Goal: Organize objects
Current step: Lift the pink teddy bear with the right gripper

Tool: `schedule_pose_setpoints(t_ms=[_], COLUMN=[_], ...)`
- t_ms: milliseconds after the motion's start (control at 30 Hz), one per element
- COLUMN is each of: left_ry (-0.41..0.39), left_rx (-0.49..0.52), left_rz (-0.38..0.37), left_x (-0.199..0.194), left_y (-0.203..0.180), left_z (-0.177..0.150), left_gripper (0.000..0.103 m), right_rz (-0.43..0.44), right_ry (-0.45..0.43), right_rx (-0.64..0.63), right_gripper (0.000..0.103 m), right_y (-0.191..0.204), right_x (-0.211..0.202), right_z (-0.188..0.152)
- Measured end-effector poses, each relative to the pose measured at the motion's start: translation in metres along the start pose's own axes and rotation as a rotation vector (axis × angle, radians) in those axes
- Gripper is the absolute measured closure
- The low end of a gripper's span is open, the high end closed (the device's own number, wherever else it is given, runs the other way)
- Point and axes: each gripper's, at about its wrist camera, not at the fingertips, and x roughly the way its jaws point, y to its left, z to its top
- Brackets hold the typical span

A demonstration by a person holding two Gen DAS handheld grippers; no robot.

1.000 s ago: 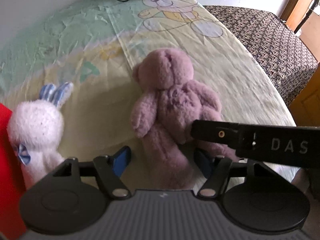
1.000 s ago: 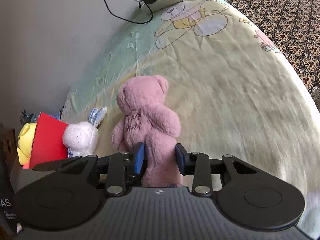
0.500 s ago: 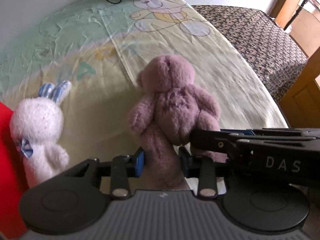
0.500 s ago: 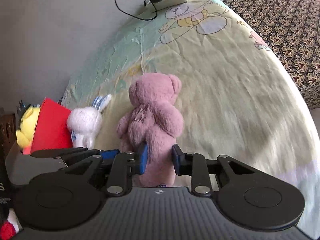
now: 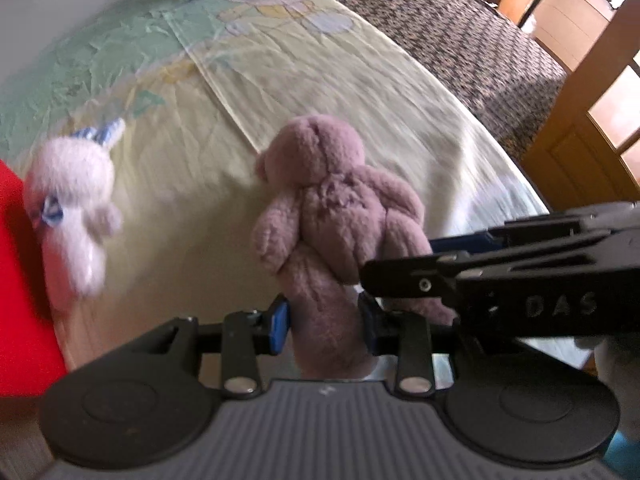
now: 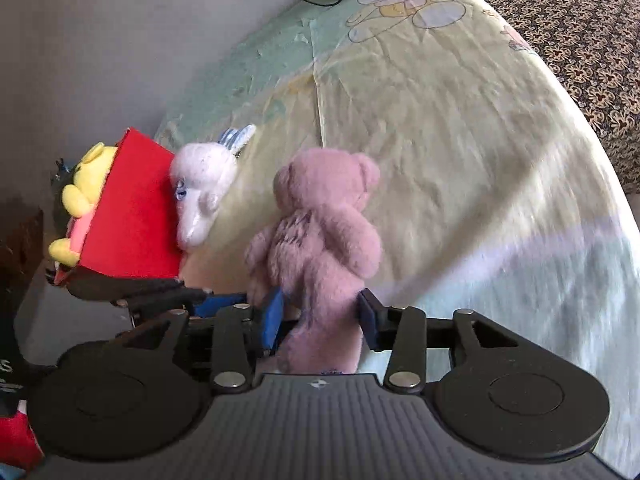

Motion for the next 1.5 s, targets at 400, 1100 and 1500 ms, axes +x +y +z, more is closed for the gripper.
schedule_pose_setpoints(t_ms=[400, 1100, 1500], left_ry=[-0.099, -0.076, -0.133], left_rx=[-0.086, -0.075, -0.047], left_rz=[-0.009, -0.108, -0.076], left_x=[-0.025, -0.001, -0.026], left_y=[0.022, 0.020, 0.009], left_z=[-0.012, 0.005, -0.005], left_gripper=[0.032, 0.032, 0.035], right_rz=[-0.024, 0.153, 0.165], right_ry=[-0.081, 0.056, 0.028], right_rx=[0.092, 0.022, -0.047], right_gripper=[0.046, 0.064, 0.064], right_y=[-0.008, 0.019, 0.037], right_x=[0.017, 0.043, 0.020], right_z=[0.008, 0.025, 0.016])
